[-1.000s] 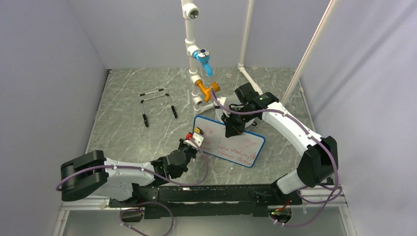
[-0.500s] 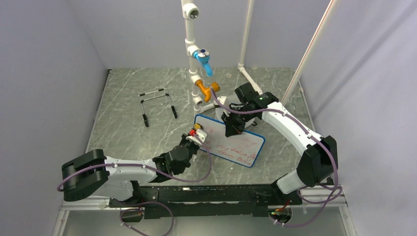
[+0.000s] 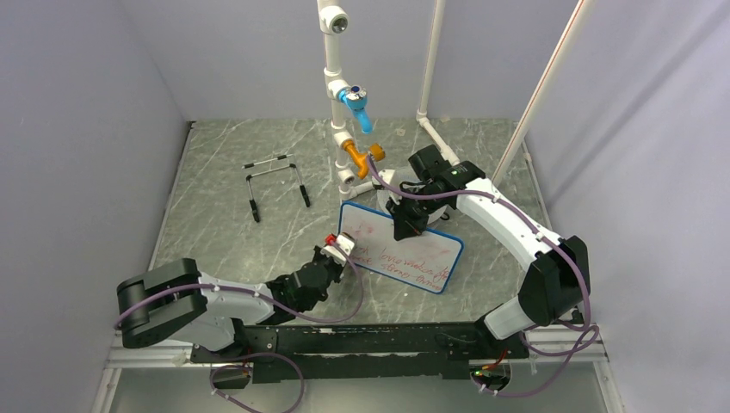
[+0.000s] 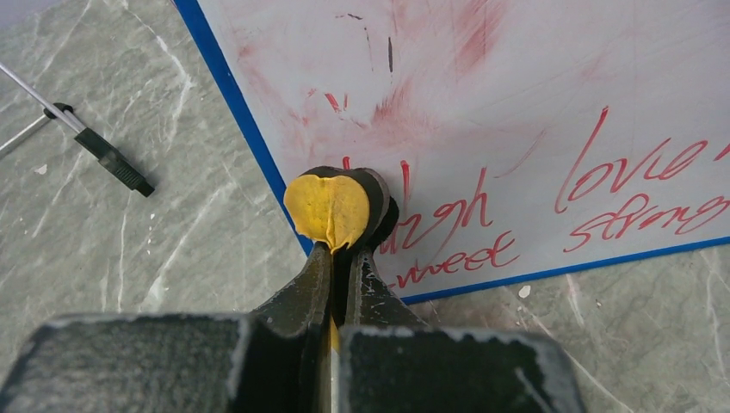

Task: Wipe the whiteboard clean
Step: Erase the whiteboard at the center of the board.

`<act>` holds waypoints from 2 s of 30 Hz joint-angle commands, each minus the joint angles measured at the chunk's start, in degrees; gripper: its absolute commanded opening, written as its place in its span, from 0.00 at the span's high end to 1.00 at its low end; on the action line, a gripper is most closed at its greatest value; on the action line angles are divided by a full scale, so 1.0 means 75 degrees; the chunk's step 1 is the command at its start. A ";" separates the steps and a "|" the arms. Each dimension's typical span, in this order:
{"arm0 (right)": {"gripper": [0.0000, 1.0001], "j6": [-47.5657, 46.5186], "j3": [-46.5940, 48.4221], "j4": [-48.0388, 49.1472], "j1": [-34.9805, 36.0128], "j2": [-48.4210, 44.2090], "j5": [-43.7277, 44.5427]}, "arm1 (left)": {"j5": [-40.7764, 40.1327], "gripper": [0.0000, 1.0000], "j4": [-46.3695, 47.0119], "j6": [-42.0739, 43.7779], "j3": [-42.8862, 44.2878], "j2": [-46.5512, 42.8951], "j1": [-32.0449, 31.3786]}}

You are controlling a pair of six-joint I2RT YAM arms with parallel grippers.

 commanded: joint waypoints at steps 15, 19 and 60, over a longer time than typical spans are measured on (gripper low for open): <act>1.00 -0.0695 -0.0078 0.0161 0.0238 0.0152 -0.0808 | 0.1686 1.00 -0.0818 0.0710 0.1294 -0.1321 0.1008; 1.00 -0.0713 -0.0076 0.0139 0.0237 0.0166 -0.0816 | 0.2039 1.00 -0.0839 0.0548 0.1460 -0.1063 0.0952; 1.00 -0.0830 -0.0067 0.0044 0.0235 0.0224 -0.0818 | 0.3076 1.00 -0.1173 0.0023 0.1264 -0.2047 0.1255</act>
